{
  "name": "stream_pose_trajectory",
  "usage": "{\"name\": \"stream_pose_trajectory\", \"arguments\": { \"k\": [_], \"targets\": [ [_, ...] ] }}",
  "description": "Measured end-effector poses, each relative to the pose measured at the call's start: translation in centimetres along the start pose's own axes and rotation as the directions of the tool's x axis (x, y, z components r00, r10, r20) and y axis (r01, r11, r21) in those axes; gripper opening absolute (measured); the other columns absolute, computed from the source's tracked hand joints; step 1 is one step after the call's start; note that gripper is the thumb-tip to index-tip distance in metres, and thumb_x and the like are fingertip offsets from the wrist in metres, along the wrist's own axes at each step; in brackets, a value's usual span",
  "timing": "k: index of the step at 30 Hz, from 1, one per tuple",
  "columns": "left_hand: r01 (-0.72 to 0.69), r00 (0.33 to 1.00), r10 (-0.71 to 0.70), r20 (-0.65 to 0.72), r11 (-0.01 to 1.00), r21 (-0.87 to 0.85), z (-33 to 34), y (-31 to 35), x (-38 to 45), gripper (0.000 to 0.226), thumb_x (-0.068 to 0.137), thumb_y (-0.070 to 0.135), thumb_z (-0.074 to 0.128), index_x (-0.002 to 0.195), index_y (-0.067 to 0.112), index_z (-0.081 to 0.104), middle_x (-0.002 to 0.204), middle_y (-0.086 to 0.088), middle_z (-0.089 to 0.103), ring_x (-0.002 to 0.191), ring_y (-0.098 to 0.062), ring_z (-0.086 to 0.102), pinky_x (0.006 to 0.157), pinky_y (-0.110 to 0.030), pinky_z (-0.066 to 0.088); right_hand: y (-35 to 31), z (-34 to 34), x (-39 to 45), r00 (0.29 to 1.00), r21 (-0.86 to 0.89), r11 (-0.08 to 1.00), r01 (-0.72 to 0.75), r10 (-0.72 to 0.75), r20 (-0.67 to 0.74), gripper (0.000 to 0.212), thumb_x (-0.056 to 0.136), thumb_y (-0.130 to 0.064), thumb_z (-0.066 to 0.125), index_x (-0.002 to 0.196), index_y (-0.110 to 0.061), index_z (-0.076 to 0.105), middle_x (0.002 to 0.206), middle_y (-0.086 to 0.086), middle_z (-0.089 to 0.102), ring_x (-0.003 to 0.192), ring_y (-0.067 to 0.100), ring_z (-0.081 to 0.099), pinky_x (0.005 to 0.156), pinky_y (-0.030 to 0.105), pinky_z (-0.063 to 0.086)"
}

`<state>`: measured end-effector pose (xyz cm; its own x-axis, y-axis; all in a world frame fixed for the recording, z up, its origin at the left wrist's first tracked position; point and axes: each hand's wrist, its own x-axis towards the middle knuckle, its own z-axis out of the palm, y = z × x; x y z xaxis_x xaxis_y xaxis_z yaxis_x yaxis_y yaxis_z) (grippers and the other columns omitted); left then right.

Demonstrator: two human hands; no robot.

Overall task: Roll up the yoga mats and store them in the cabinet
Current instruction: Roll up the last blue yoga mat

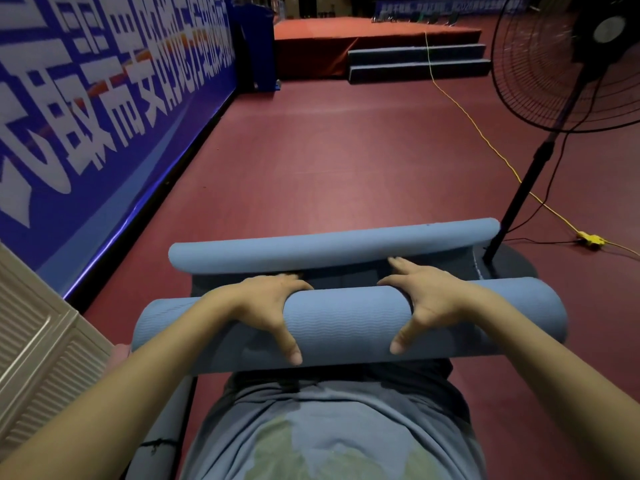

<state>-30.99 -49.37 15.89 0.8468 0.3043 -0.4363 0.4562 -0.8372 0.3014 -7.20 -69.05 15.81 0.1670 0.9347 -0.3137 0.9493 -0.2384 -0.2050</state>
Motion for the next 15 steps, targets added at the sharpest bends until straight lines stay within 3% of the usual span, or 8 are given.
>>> {"name": "stream_pose_trajectory", "arguments": {
  "k": [2, 3, 5, 8, 11, 13, 15],
  "targets": [
    [-0.023, 1.0, 0.023, 0.007, 0.999, 0.029, -0.5, -0.3, 0.6, 0.12, 0.034, 0.075, 0.087, 0.142, 0.05, 0.042, 0.137, 0.019, 0.037, 0.128, -0.011, 0.038, 0.112, -0.036, 0.036, 0.1, 0.0, 0.1, 1.0, 0.029, 0.999, -0.027, 0.027, -0.008, 0.122, 0.046, -0.08, 0.081, 0.151, -0.033, 0.043, 0.171, 0.005, 0.003, 0.157, 0.021, 0.006, 0.124, 0.038, 0.019],
    [-0.025, 1.0, 0.025, -0.007, 0.999, 0.026, -0.7, -0.6, 0.8, 0.121, 0.036, 0.074, 0.087, 0.144, 0.049, 0.041, 0.139, 0.017, 0.034, 0.128, -0.012, 0.035, 0.111, -0.036, 0.034, 0.1, 0.0, 0.1, 0.999, 0.044, 0.998, -0.039, 0.04, -0.021, 0.125, 0.043, -0.083, 0.077, 0.152, -0.032, 0.043, 0.171, 0.004, 0.003, 0.157, 0.02, 0.007, 0.125, 0.038, 0.018],
    [-0.039, 0.997, 0.037, -0.069, 0.999, -0.035, -0.9, -1.3, 1.1, 0.116, 0.039, 0.069, 0.092, 0.143, 0.046, 0.046, 0.132, 0.022, 0.041, 0.123, -0.008, 0.04, 0.108, -0.034, 0.037, 0.0, 0.0, 0.1, 0.996, 0.041, 0.998, -0.057, 0.06, -0.071, 0.129, 0.041, -0.09, 0.061, 0.152, -0.029, 0.043, 0.169, 0.001, 0.02, 0.153, 0.018, 0.022, 0.123, 0.039, 0.022],
    [-0.09, 0.974, 0.053, -0.222, 0.982, -0.163, -0.8, -2.9, 1.4, 0.103, 0.036, 0.074, 0.092, 0.129, 0.042, 0.061, 0.119, 0.029, 0.056, 0.114, 0.003, 0.055, 0.103, -0.034, 0.047, 0.6, 0.5, 0.0, 0.982, 0.011, 0.998, -0.064, 0.065, -0.178, 0.12, 0.052, -0.094, 0.041, 0.152, -0.027, 0.041, 0.152, -0.006, 0.048, 0.137, 0.016, 0.043, 0.115, 0.037, 0.028],
    [-0.117, 0.916, 0.008, -0.4, 0.962, -0.248, -0.8, -4.6, 1.6, 0.086, 0.043, 0.077, 0.088, 0.118, 0.04, 0.071, 0.121, 0.029, 0.065, 0.116, 0.008, 0.058, 0.107, -0.036, 0.048, 1.0, 1.4, 0.4, 0.958, -0.049, 0.995, -0.084, 0.067, -0.281, 0.111, 0.068, -0.09, 0.02, 0.154, -0.024, 0.039, 0.151, -0.006, 0.048, 0.137, 0.017, 0.043, 0.117, 0.04, 0.026],
    [-0.112, 0.907, -0.021, -0.42, 0.951, -0.29, -0.8, -5.0, 1.5, 0.078, 0.049, 0.079, 0.085, 0.116, 0.039, 0.073, 0.121, 0.027, 0.067, 0.116, 0.01, 0.058, 0.109, -0.035, 0.047, 1.0, 2.0, 1.0, 0.938, -0.087, 0.99, -0.115, 0.079, -0.336, 0.106, 0.073, -0.087, 0.013, 0.152, -0.022, 0.041, 0.148, -0.005, 0.051, 0.135, 0.019, 0.044, 0.115, 0.041, 0.027],
    [-0.085, 0.921, -0.042, -0.388, 0.949, -0.303, -0.7, -4.8, 1.2, 0.085, 0.05, 0.085, 0.079, 0.121, 0.038, 0.073, 0.125, 0.025, 0.067, 0.116, 0.009, 0.059, 0.107, -0.033, 0.047, 1.2, 2.5, 1.5, 0.929, -0.101, 0.986, -0.135, 0.09, -0.359, 0.101, 0.075, -0.085, 0.013, 0.148, -0.023, 0.045, 0.143, -0.004, 0.055, 0.132, 0.02, 0.047, 0.114, 0.042, 0.028]
  ]
}}
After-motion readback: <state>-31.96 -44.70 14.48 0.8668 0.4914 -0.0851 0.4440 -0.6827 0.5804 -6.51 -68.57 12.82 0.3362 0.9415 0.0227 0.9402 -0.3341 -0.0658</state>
